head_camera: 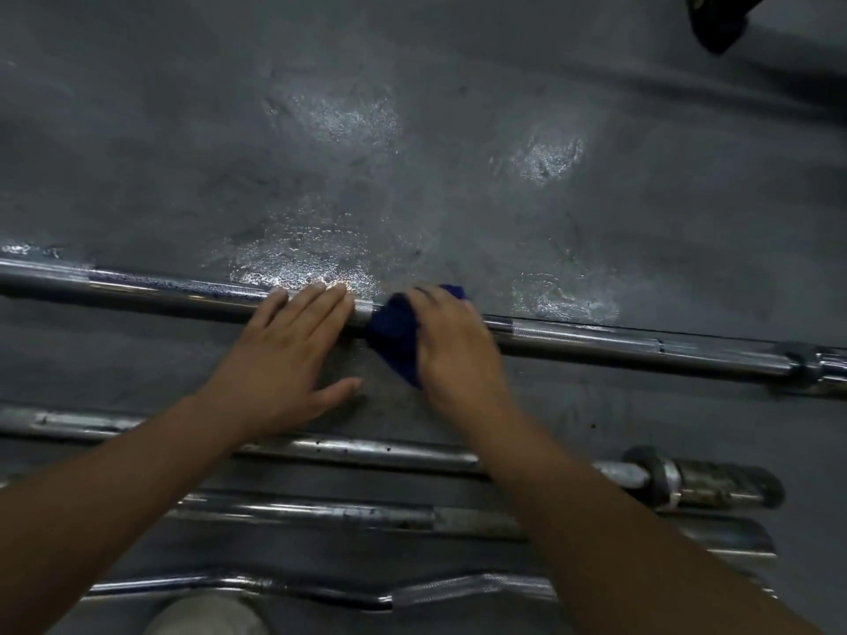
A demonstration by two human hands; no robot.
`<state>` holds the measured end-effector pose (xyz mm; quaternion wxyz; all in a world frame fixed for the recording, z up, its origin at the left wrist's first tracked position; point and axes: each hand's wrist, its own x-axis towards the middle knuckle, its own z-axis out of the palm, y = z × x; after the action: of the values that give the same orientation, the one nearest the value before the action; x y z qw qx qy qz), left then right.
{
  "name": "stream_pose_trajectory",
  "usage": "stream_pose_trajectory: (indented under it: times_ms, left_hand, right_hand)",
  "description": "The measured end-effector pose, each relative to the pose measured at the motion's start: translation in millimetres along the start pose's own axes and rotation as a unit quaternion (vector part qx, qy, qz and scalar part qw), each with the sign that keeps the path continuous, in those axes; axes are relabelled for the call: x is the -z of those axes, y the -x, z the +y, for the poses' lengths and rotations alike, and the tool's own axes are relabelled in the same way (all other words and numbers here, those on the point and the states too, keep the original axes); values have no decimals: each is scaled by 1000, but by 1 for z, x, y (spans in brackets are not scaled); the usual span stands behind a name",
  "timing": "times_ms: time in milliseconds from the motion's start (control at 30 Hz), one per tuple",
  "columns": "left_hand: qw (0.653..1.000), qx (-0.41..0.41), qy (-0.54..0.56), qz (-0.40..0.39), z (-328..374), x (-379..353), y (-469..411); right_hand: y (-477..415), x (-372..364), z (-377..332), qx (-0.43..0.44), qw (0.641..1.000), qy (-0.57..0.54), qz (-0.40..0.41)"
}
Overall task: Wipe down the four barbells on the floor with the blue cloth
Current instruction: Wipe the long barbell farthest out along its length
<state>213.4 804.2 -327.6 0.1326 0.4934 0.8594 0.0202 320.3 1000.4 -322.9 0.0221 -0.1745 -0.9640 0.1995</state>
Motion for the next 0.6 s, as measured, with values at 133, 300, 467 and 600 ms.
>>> stream_pose_trajectory:
  times_ms: [133, 300, 467, 600]
  left_hand:
    - [1000, 2, 0, -10, 1, 0, 3]
    - [1000, 18, 3, 8, 10, 1, 0]
    - [1000, 17, 0, -2, 8, -2, -3]
    - [999, 21, 28, 3, 15, 2, 7]
  right_hand:
    - [24, 20, 52, -131, 989, 8, 73]
    - [5, 1, -13, -51, 999, -15, 11]
    - [15, 30, 58, -155, 988, -6, -12]
    - [26, 31, 51, -183, 983, -18, 13]
